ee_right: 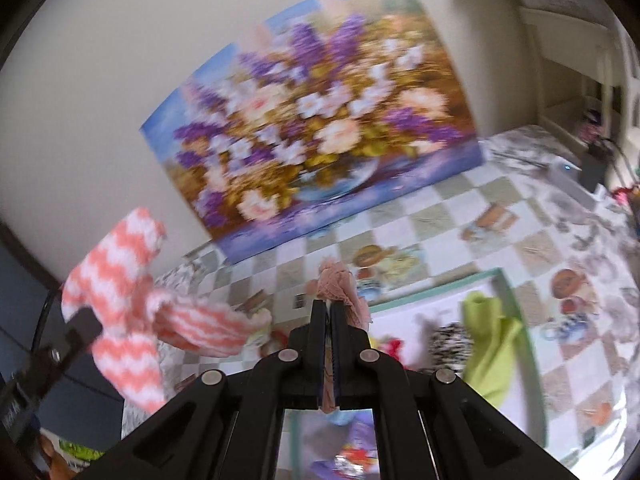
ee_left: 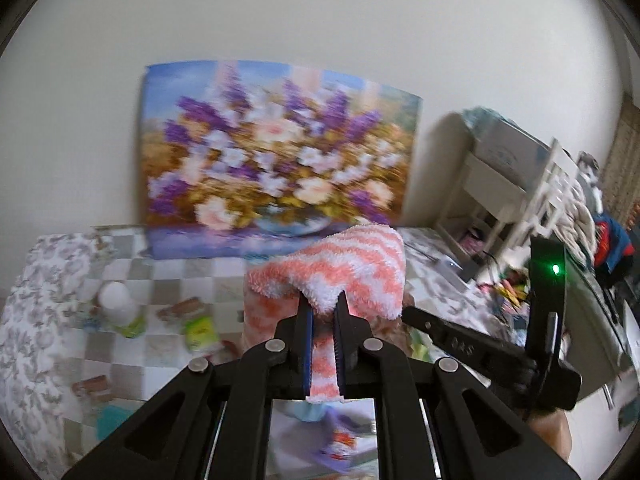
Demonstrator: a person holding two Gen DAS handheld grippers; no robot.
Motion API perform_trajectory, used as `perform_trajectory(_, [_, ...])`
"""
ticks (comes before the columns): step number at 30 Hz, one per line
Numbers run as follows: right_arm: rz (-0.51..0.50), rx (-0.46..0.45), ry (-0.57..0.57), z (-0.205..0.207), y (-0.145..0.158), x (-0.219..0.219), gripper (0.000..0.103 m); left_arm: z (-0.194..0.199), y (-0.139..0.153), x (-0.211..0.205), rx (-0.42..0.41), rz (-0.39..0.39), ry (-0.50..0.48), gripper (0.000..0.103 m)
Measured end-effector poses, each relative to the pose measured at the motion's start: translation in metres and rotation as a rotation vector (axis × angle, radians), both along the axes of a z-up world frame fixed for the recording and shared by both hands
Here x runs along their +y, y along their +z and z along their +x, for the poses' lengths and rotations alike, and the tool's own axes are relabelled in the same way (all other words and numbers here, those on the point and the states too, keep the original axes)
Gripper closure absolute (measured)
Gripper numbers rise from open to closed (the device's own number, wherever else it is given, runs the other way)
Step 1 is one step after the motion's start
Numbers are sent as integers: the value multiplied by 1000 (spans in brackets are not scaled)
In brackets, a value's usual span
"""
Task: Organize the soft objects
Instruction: 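Carry the zigzag cloth and floral scrunchie into the white tray and release both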
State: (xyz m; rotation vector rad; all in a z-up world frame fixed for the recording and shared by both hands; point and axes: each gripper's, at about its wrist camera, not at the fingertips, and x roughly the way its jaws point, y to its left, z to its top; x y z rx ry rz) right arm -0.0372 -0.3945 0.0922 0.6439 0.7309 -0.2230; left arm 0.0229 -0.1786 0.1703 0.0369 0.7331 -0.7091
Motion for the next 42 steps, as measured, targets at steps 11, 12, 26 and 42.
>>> perform_trajectory(11, [7, 88, -100, -25, -21, -48, 100, -22, -48, -55, 118, 28, -87, 94])
perform_trajectory(12, [12, 104, -96, -21, -27, -49, 100, -22, -55, -58, 130, 37, -87, 94])
perform_trajectory(26, [67, 331, -39, 8, -104, -44, 100, 14, -182, -84, 365, 249, -2, 94])
perform_trajectory(42, [-2, 325, -62, 3, -75, -42, 83, 12, -148, -70, 312, 200, 3, 57])
